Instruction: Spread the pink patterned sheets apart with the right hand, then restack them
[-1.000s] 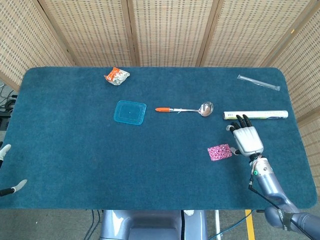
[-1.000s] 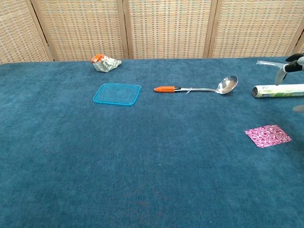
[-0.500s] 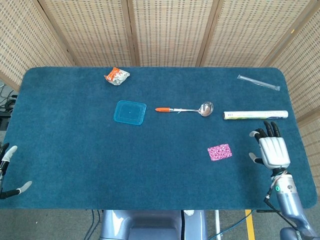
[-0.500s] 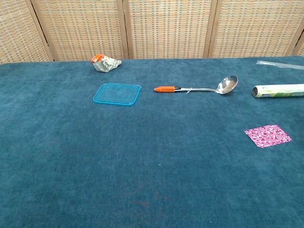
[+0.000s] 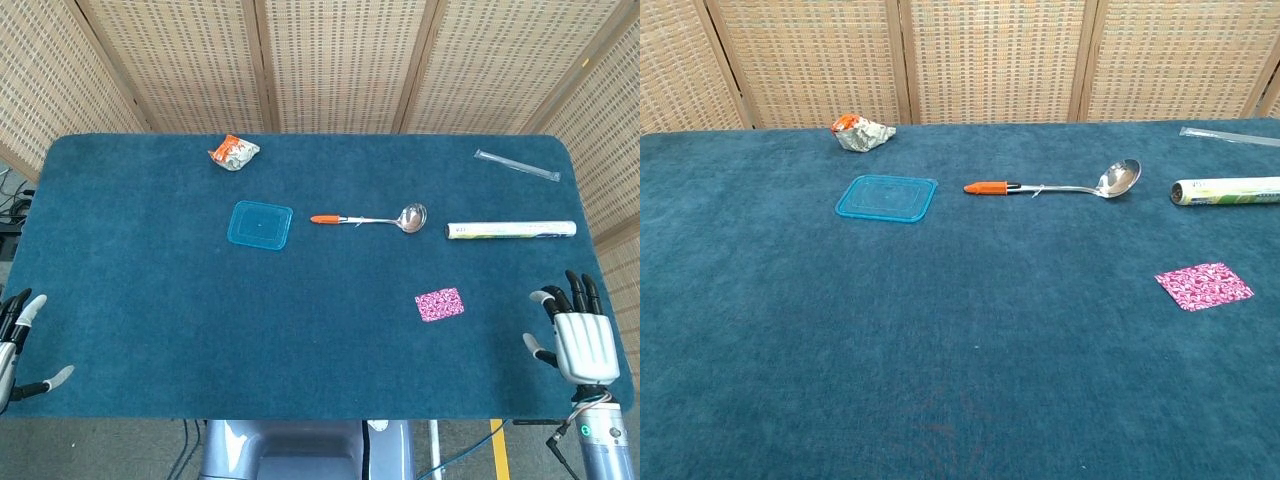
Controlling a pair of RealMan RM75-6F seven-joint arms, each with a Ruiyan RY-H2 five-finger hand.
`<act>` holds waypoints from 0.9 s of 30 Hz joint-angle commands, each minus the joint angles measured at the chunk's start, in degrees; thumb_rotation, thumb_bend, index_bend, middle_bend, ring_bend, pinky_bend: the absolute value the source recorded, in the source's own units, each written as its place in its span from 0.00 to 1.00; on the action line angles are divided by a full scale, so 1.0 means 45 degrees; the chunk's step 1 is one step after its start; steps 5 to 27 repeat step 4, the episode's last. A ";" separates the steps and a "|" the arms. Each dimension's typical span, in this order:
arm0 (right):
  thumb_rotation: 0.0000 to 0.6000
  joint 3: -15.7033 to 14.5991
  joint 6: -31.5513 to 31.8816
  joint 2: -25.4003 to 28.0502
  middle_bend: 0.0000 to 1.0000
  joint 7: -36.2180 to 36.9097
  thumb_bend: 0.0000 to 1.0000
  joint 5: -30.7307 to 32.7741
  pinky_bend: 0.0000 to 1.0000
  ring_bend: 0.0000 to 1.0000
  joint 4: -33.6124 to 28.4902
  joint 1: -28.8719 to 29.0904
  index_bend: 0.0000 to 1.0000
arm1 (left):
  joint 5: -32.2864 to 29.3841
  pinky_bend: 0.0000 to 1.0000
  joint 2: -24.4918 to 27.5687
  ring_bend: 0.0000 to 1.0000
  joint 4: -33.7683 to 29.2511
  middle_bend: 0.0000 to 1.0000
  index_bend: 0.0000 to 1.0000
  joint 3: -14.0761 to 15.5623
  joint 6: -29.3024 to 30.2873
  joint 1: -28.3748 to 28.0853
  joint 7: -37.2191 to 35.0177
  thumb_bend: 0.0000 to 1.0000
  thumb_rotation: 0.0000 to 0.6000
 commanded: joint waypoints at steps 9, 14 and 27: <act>1.00 -0.0041 0.0068 0.0127 0.31 0.0169 0.26 -0.0328 0.00 0.00 -0.0061 -0.0241 0.33 | 0.0049 0.00 0.0017 0.00 -0.0096 0.00 0.07 0.0005 -0.0039 -0.0044 0.0063 0.00 0.78; 1.00 -0.0041 0.0068 0.0127 0.31 0.0169 0.26 -0.0328 0.00 0.00 -0.0061 -0.0241 0.33 | 0.0049 0.00 0.0017 0.00 -0.0096 0.00 0.07 0.0005 -0.0039 -0.0044 0.0063 0.00 0.78; 1.00 -0.0041 0.0068 0.0127 0.31 0.0169 0.26 -0.0328 0.00 0.00 -0.0061 -0.0241 0.33 | 0.0049 0.00 0.0017 0.00 -0.0096 0.00 0.07 0.0005 -0.0039 -0.0044 0.0063 0.00 0.78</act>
